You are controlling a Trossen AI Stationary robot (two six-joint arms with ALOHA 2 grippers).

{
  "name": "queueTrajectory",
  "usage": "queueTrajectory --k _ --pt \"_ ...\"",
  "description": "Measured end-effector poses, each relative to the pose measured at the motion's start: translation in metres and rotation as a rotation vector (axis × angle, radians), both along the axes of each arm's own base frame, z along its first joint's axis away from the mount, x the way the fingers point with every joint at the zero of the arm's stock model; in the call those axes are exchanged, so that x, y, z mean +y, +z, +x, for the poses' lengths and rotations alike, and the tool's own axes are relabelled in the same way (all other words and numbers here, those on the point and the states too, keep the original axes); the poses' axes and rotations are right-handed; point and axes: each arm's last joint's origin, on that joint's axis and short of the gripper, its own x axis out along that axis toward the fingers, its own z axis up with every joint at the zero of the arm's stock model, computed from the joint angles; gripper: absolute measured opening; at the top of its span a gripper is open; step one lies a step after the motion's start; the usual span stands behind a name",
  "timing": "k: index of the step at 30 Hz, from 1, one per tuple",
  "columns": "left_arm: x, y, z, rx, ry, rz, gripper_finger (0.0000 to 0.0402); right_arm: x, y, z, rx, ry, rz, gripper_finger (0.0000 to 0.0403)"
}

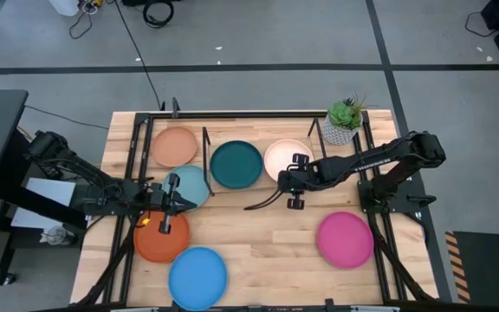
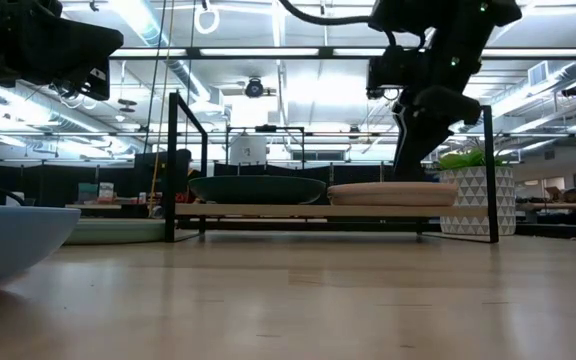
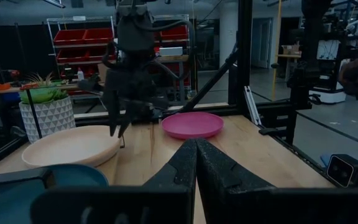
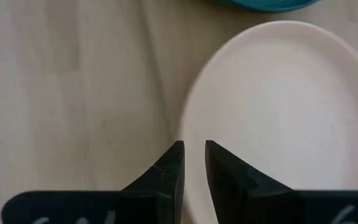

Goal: Place and stack plates onto a shelf
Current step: Stack the pink plate on top of the dark blue plate on the shelf

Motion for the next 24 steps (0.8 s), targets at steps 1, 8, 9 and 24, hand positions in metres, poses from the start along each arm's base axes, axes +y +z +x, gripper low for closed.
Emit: queueTrajectory --k 1,8,9,24 --pt "0.0 0.0 0.0 0.0 0.0 0.0 0.0016 0.0 0.001 0.0 0.003 0.002 0.005 0.007" --pt "0.0 0.0 0.0 0.0 0.0 0.001 0.0016 0.019 0.035 0.014 -0.085 0.076 0.08 0.007" --pt "0.0 0.0 0.0 0.0 0.0 0.001 0.0016 0.024 0.036 0.014 -0.099 0.079 0.107 0.007" --pt "0.001 0.001 0.0 -0.018 0.028 0.073 0.0016 0.125 -0.002 -0.008 0.176 -0.131 0.524 0.0071"
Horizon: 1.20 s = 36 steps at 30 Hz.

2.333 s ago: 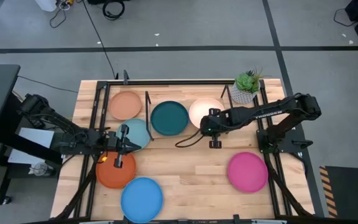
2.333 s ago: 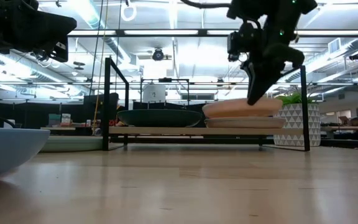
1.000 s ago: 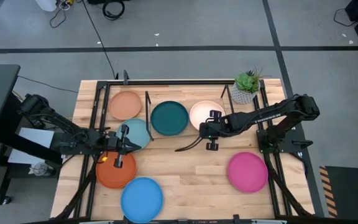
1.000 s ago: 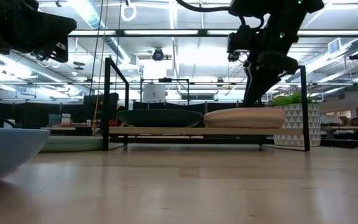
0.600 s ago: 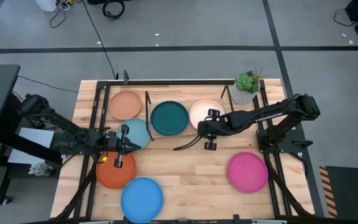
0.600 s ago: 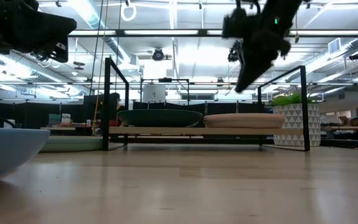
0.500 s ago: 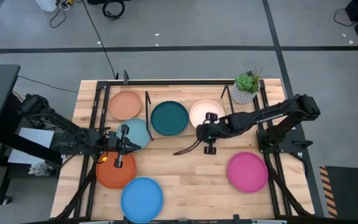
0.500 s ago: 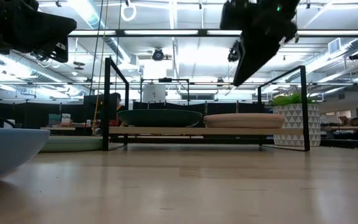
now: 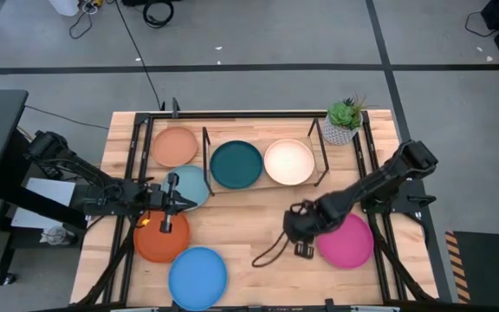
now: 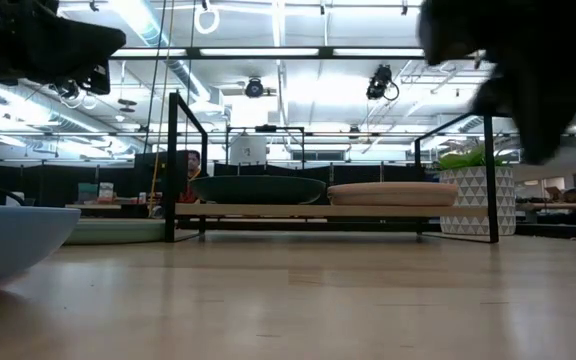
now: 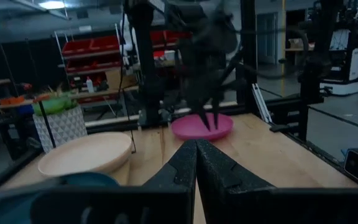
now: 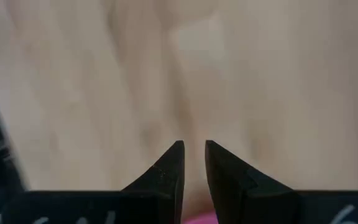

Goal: Place and stack plates onto a shelf
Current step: Stack the pink plate on top of the dark blue plate on the shelf

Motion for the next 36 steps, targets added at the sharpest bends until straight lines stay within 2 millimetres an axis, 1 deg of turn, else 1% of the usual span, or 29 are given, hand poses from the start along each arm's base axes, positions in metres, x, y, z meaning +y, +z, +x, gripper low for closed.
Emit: queueTrajectory --k 3,6,10,13,15,20,24,26,29,31,36 --pt "0.0 0.0 0.0 -0.002 0.004 0.039 0.0016 0.013 -0.004 -0.008 0.088 -0.042 0.068 0.0081" --pt "0.0 0.001 0.0 -0.019 0.011 0.08 0.0016 0.018 -0.008 -0.016 0.197 -0.097 0.099 0.0101" --pt "0.0 0.003 0.0 -0.039 0.023 0.164 0.0016 0.02 -0.012 -0.025 0.278 -0.173 0.063 0.0136" --pt "0.0 0.003 0.0 -0.047 0.033 0.228 0.0016 0.022 -0.016 -0.026 0.305 -0.212 0.051 0.0155" --pt "0.0 0.003 0.0 -0.049 0.038 0.266 0.0016 0.025 -0.021 -0.025 0.32 -0.228 0.05 0.0159" --pt "0.0 0.003 0.0 -0.054 0.047 0.335 0.0016 0.028 -0.042 -0.021 0.396 -0.3 0.014 0.0158" --pt "0.0 0.003 0.0 -0.057 0.052 0.373 0.0016 0.03 -0.053 -0.019 0.432 -0.347 -0.006 0.0158" --pt "0.0 0.003 0.0 -0.059 0.054 0.386 0.0016 0.03 -0.057 -0.019 0.444 -0.359 -0.015 0.0156" --pt "0.0 0.004 0.0 -0.06 0.056 0.398 0.0016 0.03 -0.057 -0.018 0.441 -0.364 -0.013 0.0142" --pt "0.0 0.004 0.0 -0.06 0.057 0.403 0.0016 0.03 -0.056 -0.019 0.438 -0.381 -0.018 0.0123" --pt "0.0 0.004 0.0 -0.061 0.057 0.407 0.0016 0.031 -0.056 -0.019 0.429 -0.376 -0.016 0.0057"
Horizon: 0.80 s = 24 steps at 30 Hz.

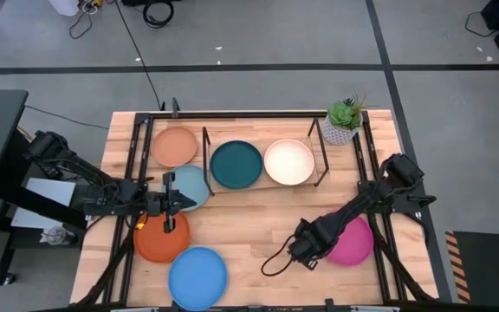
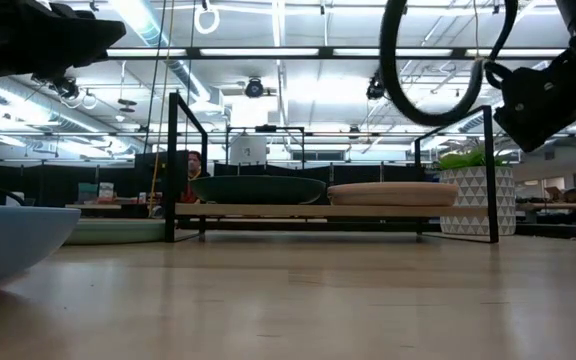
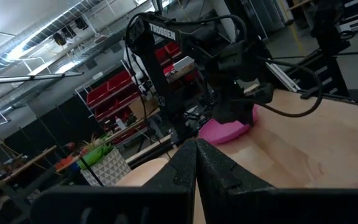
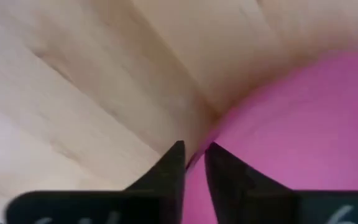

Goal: Place and stack plates onto a shelf
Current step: Stack the pink plate on top of the dark blue plate on the shelf

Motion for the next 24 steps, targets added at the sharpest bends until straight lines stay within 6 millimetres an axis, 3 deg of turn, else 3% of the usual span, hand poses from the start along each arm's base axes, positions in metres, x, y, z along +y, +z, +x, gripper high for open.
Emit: queueTrajectory --k 4,12,18,24 --pt "0.0 0.0 0.0 0.001 0.0 -0.001 0.0016 0.003 0.002 0.003 -0.044 0.081 0.049 0.0017" --pt "0.0 0.0 0.0 0.001 -0.006 -0.034 0.0016 0.019 0.031 0.025 -0.241 0.468 0.131 0.0018" --pt "0.001 0.006 -0.001 -0.055 -0.02 -0.137 0.0016 0.022 0.061 0.044 -0.414 0.727 0.036 0.0016" --pt "0.001 0.007 -0.001 -0.056 -0.036 -0.221 0.0016 0.007 0.083 0.065 -0.506 0.894 -0.07 0.0016"
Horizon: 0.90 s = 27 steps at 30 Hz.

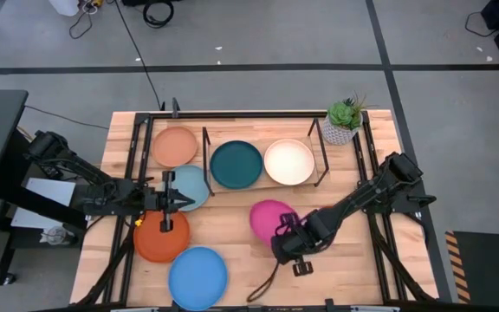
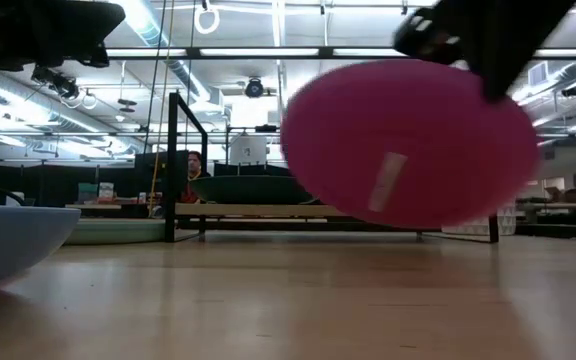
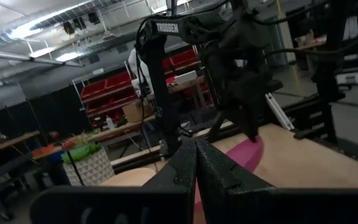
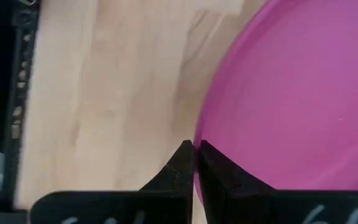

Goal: Place and stack plates onto a shelf
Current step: Stack the pink plate on top of the dark blue plate on the shelf

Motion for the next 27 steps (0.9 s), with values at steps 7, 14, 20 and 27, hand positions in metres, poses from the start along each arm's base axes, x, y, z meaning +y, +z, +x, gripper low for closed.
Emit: queueTrajectory --k 7,14,20,27 --pt "0.0 0.0 0.0 0.005 -0.029 -0.128 0.0016 -0.024 0.015 0.019 -0.1 0.147 -0.14 0.0016" --pt "0.0 0.0 0.0 0.014 -0.057 -0.253 0.0016 -0.048 0.036 0.037 -0.192 0.172 -0.226 0.0016" --pt "0.0 -0.001 0.0 0.03 -0.074 -0.328 0.0016 -0.08 0.038 0.048 -0.196 0.141 -0.354 0.0016" --pt "0.0 -0.001 0.0 0.033 -0.082 -0.367 0.0016 -0.126 0.033 0.069 -0.272 0.125 -0.341 0.0016"
